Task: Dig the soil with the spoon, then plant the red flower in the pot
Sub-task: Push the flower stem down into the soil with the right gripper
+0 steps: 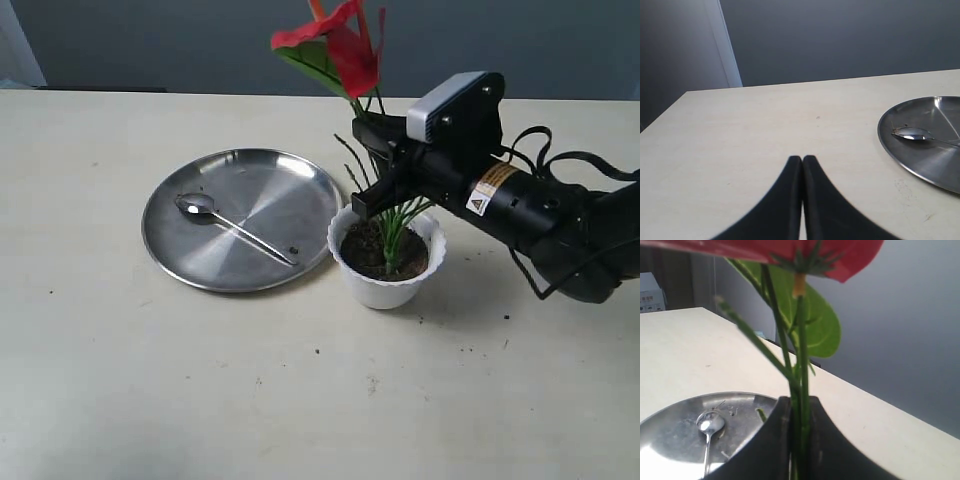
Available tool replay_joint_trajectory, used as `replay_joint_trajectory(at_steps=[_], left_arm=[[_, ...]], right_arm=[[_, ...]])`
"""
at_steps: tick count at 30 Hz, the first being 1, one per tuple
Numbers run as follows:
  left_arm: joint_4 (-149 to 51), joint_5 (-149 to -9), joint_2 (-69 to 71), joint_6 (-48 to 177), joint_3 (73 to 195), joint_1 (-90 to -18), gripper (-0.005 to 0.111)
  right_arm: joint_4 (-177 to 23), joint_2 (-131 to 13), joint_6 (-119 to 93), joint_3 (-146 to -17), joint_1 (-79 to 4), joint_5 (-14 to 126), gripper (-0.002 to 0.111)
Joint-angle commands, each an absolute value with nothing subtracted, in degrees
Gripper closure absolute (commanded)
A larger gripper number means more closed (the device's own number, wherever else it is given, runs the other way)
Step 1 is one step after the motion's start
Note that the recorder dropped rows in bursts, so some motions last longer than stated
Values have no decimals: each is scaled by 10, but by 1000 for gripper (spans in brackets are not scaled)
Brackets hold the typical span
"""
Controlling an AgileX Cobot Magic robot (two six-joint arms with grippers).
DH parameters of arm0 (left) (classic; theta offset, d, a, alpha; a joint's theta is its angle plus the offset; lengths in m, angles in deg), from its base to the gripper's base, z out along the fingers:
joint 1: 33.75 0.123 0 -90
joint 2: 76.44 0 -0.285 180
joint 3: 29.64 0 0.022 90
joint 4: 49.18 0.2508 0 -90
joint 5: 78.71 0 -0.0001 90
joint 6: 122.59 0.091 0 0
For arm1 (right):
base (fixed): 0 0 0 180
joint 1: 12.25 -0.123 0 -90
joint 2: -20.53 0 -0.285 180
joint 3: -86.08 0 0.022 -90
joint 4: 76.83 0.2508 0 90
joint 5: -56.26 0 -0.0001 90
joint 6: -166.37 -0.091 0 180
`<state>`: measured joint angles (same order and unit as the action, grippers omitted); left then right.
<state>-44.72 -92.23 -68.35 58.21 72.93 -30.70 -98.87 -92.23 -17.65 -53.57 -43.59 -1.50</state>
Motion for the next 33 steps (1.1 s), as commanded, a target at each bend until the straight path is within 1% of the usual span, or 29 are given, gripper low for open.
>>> replay_joint_trajectory(at_steps=[1,14,33], left_arm=[[-446,-920,-687,580,731,-311,106],[-446,-920,-687,580,731,-311,106],[-446,-920,-687,580,731,-311,106]], right_arm=[[-1026,-939,-188,-518,-437,114,109],[-1063,-939,-223,-518,-437,142,109],[-1047,-939,-219,-518,-437,42,109]])
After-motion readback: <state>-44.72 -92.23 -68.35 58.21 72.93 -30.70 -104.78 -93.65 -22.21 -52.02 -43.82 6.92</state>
